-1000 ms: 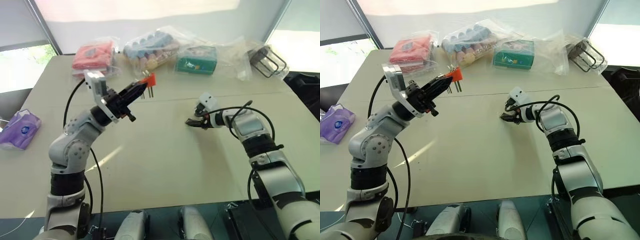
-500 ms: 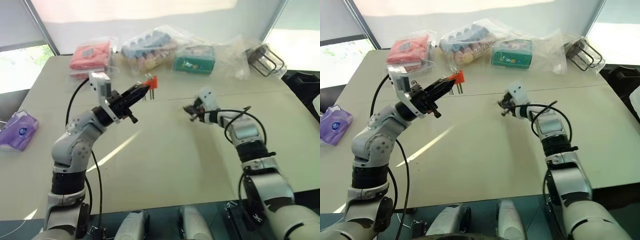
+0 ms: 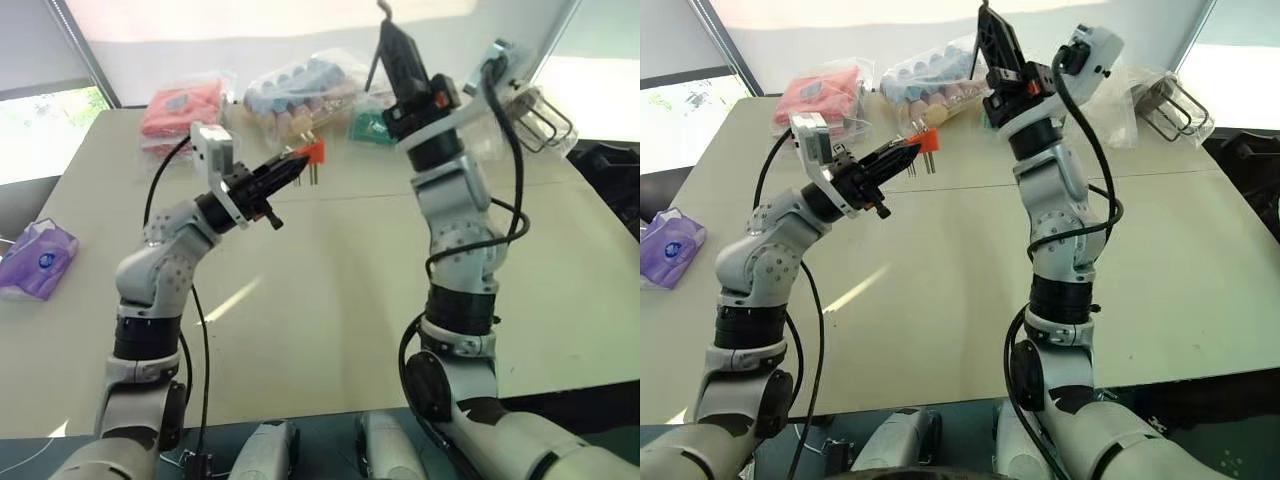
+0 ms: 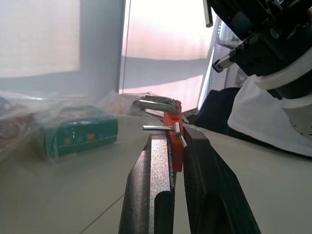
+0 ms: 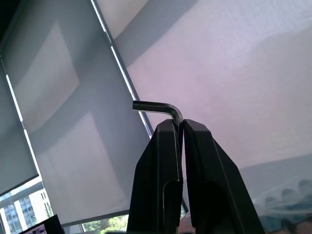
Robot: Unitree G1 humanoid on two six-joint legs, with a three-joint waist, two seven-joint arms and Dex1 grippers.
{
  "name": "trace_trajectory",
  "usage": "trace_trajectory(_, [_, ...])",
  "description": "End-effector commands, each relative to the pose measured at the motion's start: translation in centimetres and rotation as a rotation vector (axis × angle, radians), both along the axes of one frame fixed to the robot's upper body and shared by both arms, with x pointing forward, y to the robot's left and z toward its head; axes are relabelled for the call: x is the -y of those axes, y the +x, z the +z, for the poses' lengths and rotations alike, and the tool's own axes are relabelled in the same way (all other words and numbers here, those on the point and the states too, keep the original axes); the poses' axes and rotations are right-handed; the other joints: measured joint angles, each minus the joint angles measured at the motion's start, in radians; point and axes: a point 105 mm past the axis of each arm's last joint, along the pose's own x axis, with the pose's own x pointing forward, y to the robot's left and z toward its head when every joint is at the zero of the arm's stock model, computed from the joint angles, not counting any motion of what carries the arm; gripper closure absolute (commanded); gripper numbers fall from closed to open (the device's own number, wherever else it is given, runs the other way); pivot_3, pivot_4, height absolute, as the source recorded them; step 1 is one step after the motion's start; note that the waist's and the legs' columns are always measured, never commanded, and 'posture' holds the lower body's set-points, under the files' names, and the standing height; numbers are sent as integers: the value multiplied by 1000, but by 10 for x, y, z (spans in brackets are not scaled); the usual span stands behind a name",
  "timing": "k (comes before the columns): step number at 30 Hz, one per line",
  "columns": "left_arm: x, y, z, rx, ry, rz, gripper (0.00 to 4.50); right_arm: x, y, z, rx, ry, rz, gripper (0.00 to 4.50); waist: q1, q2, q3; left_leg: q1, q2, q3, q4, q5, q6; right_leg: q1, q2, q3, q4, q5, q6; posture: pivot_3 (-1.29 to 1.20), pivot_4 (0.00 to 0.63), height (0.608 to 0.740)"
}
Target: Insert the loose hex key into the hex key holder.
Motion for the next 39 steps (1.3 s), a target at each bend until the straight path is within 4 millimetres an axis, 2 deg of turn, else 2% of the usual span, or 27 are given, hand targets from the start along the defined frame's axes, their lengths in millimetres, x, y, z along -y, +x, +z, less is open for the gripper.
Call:
trace_trajectory(1, [2, -3, 16, 70, -8, -11, 4500, -9, -9, 5, 47, -3, 16, 4423, -1, 0, 0, 0, 0, 0, 0, 0, 0, 0, 0, 0, 0, 0, 0, 0, 150, 740])
trace_trajectory(9, [7, -6, 19, 78, -4, -38, 4500, -23, 0, -18, 41, -94, -14, 4423, -3, 0, 0, 0, 0, 0, 0, 0, 0, 0, 0, 0, 0, 0, 0, 0, 150, 740])
trace_trajectory(14, [7, -8, 18, 74, 1, -40, 4500, -29, -1, -24, 46, -117, -14, 4423, -5, 0, 0, 0, 0, 0, 0, 0, 0, 0, 0, 0, 0, 0, 0, 0, 150, 740])
trace_trajectory(26, [8, -8, 18, 66, 7, -47, 4500, -36, -6, -16, 82, -114, 2, 4423, -24, 0, 0, 0, 0, -1, -1, 0, 0, -1, 0, 0, 1, 0, 0, 0, 150, 740])
trace_trajectory(39, [9, -10, 17, 63, 8, -63, 4500, -38, -5, -19, 81, -134, 1, 4423, -23, 0, 0, 0, 0, -1, -1, 0, 0, -1, 0, 0, 0, 0, 0, 0, 150, 740])
